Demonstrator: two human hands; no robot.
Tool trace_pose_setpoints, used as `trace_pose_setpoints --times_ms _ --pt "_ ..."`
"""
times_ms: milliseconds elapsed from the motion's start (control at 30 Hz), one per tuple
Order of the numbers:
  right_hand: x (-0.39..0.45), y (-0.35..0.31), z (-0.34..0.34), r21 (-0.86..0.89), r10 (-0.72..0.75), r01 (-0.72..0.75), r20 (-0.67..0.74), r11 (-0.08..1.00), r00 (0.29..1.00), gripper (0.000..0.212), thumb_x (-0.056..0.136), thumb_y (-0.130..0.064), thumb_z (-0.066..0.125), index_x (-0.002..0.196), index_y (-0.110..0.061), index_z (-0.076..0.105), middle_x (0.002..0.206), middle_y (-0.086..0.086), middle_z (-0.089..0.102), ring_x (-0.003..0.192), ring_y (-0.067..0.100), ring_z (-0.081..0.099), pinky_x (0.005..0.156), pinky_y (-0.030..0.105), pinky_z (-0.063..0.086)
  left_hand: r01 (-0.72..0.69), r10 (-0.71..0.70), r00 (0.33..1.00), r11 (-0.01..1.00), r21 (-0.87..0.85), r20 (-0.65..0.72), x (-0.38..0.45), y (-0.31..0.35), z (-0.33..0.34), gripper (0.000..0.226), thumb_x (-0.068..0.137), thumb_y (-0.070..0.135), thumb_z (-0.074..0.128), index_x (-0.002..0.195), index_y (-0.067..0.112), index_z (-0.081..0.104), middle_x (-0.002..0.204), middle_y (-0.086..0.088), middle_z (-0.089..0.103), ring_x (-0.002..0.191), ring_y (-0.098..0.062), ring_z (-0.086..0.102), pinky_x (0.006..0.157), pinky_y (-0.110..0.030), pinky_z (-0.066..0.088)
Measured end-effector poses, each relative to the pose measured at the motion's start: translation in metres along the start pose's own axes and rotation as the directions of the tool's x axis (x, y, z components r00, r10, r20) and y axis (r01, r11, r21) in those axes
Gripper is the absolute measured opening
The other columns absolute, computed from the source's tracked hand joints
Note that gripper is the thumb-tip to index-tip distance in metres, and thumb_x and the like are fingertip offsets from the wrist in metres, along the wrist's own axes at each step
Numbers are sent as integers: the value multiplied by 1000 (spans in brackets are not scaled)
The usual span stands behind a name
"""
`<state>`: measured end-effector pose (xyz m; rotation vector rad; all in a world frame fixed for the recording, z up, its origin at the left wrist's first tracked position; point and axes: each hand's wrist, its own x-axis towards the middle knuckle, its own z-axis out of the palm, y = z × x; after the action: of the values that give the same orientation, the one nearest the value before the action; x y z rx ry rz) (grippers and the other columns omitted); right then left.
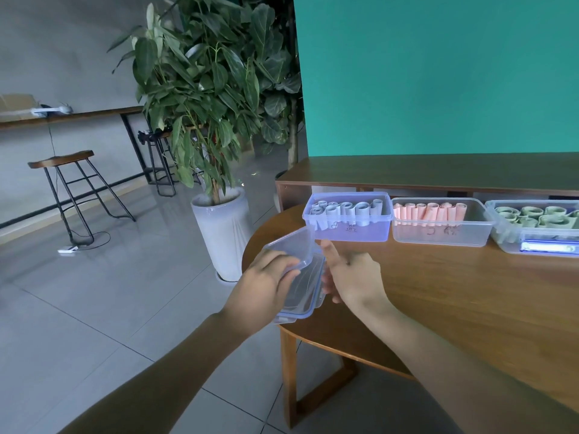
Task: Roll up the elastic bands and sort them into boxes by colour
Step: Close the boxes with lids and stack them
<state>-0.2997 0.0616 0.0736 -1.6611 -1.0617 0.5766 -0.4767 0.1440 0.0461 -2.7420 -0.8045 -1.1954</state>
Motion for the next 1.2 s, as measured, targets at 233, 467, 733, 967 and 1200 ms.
trace_pose_setpoints --times_ms 233,467,733,967,1200 --pt "4 -21 0 509 208 -351 316 786 926 24 91 -21 76 107 -5 69 93 16 77 86 28 77 72 32 63 -75 73 996 997 -31 -53 9 19 -3 24 97 32 59 109 16 72 102 5 67 94 -9 60 85 -21 50" --pt "15 -23 -23 508 4 -137 253 850 967 22 95 -22 70 103 -2 73 99 16 77 82 23 67 69 27 54 204 -226 970 958 -201 -92 32 10 -38 38 85 55 66 111 28 73 114 15 64 107 5 54 91 -5 37" --pt "53 -27 -83 329 -184 147 84 933 979 32 103 -26 57 89 -2 74 83 5 77 69 13 58 71 29 50 359 -352 933 878 -317 81 92 -15 -67 32 72 59 74 103 57 71 156 18 28 146 -8 23 116 -35 22" --pt "100 -12 -121 417 -114 82 51 905 992 42 99 -28 63 99 13 68 86 19 74 78 22 55 80 35 49 461 -423 880 656 -597 215 118 -40 -33 26 89 14 74 96 38 80 109 8 75 105 -16 67 95 -45 53" --pt "155 5 -133 522 -2 -8 19 853 1000 36 88 -8 76 118 1 60 95 17 71 83 26 68 75 32 59 529 -650 747 455 -716 139 165 -47 27 23 97 10 65 111 26 73 113 7 70 102 -3 64 80 -29 53"
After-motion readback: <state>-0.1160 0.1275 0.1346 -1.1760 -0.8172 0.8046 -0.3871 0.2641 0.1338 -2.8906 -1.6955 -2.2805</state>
